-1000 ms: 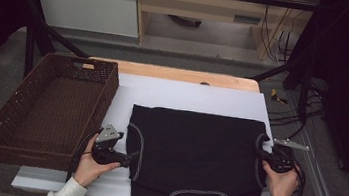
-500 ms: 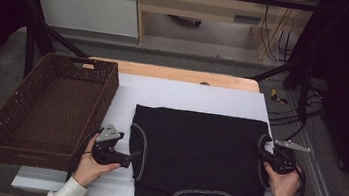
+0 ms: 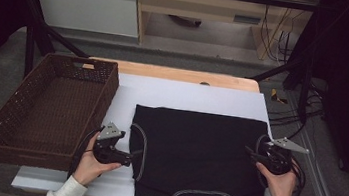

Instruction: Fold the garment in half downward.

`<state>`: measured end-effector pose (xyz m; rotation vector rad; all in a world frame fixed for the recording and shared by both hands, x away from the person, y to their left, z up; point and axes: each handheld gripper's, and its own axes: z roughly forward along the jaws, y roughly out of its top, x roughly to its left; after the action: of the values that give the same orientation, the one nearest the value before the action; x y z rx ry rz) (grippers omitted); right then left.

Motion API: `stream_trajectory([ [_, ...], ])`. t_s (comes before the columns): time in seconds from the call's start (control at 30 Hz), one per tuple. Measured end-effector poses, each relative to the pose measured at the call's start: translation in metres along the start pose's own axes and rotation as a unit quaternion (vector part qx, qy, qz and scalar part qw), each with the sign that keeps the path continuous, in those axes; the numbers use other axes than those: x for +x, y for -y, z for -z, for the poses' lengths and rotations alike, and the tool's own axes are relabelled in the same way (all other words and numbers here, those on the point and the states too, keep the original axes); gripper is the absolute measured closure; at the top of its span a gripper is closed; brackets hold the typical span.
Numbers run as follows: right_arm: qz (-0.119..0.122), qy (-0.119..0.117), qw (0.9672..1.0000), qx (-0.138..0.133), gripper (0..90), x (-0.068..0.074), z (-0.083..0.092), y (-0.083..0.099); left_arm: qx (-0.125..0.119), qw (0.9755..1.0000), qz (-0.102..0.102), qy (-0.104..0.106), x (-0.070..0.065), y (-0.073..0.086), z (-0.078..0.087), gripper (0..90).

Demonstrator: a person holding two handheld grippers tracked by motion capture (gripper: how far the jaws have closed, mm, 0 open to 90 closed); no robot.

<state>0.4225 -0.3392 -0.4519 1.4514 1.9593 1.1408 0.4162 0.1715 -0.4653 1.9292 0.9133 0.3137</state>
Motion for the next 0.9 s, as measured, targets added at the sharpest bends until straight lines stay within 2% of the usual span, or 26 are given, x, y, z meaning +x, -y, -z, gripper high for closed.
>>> stream_trajectory([
  [0.23,0.010,-0.052,0.9986,-0.006,8.8,0.024,-0.003,-0.005,-0.002,1.0000,0.003,-0.005,0.002,-0.007,-0.003,1.7],
  [0.47,0.017,-0.082,0.9965,-0.005,5.4,0.042,-0.008,0.003,0.000,0.9999,0.004,-0.010,0.005,-0.014,-0.008,1.7],
  [0.57,0.014,-0.093,0.9955,-0.009,4.3,0.048,-0.007,0.006,-0.003,0.9999,0.005,-0.010,0.006,-0.018,-0.010,1.7],
  [0.83,0.027,-0.099,0.9946,-0.016,3.2,0.060,-0.004,0.010,-0.004,0.9997,0.014,-0.018,0.012,-0.027,-0.017,1.7],
  [0.9,0.021,-0.104,0.9942,-0.020,3.1,0.062,-0.003,0.010,-0.003,0.9997,0.013,-0.022,0.014,-0.029,-0.019,1.7],
])
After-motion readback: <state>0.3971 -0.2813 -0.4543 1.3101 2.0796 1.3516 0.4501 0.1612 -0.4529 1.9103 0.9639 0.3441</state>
